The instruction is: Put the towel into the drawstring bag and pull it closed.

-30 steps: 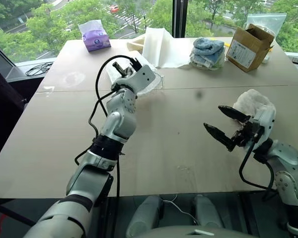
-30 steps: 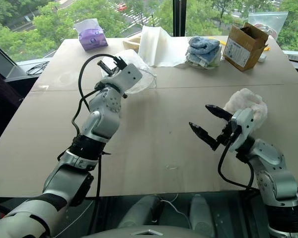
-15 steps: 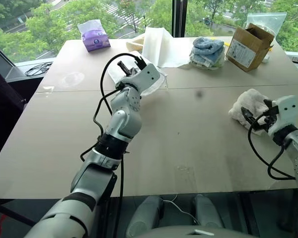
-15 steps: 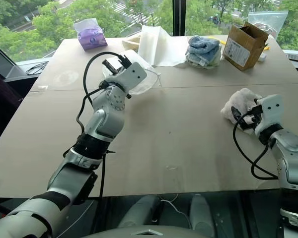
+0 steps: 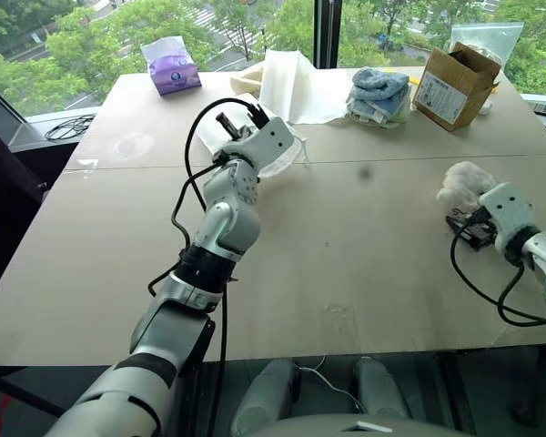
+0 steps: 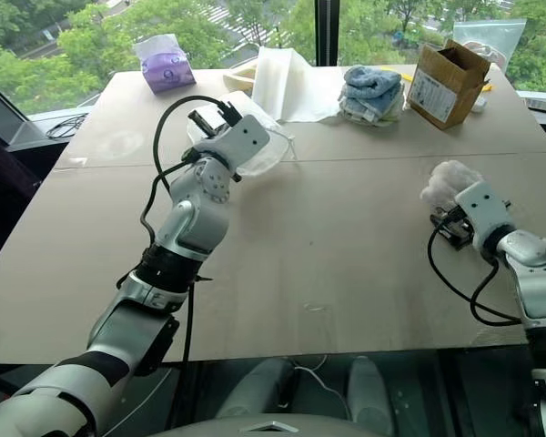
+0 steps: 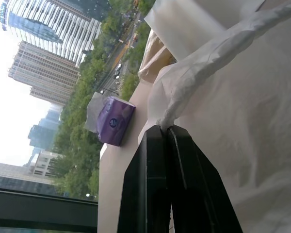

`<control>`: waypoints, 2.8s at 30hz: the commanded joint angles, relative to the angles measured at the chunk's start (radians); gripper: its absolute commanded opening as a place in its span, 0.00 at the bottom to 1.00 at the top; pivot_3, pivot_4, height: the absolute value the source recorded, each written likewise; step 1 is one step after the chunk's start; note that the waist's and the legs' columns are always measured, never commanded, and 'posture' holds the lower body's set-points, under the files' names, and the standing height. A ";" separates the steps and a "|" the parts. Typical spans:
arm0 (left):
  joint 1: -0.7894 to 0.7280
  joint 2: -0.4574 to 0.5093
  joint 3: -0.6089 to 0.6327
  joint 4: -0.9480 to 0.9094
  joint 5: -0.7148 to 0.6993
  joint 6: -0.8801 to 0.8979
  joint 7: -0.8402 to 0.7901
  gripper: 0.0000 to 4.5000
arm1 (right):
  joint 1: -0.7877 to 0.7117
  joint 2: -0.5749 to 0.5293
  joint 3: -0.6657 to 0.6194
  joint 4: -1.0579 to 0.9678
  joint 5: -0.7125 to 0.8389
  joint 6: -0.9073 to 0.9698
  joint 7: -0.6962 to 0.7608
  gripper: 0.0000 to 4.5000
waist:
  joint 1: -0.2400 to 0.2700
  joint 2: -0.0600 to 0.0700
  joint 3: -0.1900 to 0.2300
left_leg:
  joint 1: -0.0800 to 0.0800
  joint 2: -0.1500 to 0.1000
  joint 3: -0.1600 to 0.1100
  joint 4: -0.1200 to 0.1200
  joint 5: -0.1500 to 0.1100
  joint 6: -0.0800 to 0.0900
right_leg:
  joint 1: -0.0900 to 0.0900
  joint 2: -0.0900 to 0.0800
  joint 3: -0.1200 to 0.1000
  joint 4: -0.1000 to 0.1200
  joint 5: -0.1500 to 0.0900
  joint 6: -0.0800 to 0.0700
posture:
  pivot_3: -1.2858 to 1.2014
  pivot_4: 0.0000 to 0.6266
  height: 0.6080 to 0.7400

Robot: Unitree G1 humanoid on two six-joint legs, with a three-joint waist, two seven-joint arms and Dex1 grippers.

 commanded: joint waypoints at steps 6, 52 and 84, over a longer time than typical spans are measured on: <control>-0.002 0.004 0.009 -0.044 0.009 -0.016 0.010 0.01 | -0.175 -0.026 0.036 0.285 -0.123 -0.143 -0.068 1.00 | -0.008 0.000 0.000 | 0.000 0.000 0.002 0.001 0.000 0.000 | 0.000 0.000 0.001 0.000 0.000 0.000 | 0.52 0.24 1.00; -0.038 -0.020 0.083 -0.048 -0.137 -0.006 -0.049 0.00 | -0.194 0.120 0.095 -0.043 -0.014 -0.301 0.086 0.01 | -0.031 0.000 0.000 | 0.000 0.000 0.005 0.002 0.000 0.000 | -0.003 0.000 0.004 0.006 0.000 0.000 | 0.52 0.24 1.00; -0.236 0.088 0.195 -0.146 -0.733 0.336 -0.486 0.00 | -0.397 0.376 0.450 0.109 -0.663 -0.687 -0.214 0.01 | -0.055 0.000 0.000 | 0.000 0.001 0.002 0.011 0.001 -0.001 | -0.003 0.002 0.003 0.013 0.000 0.000 | 0.52 0.24 1.00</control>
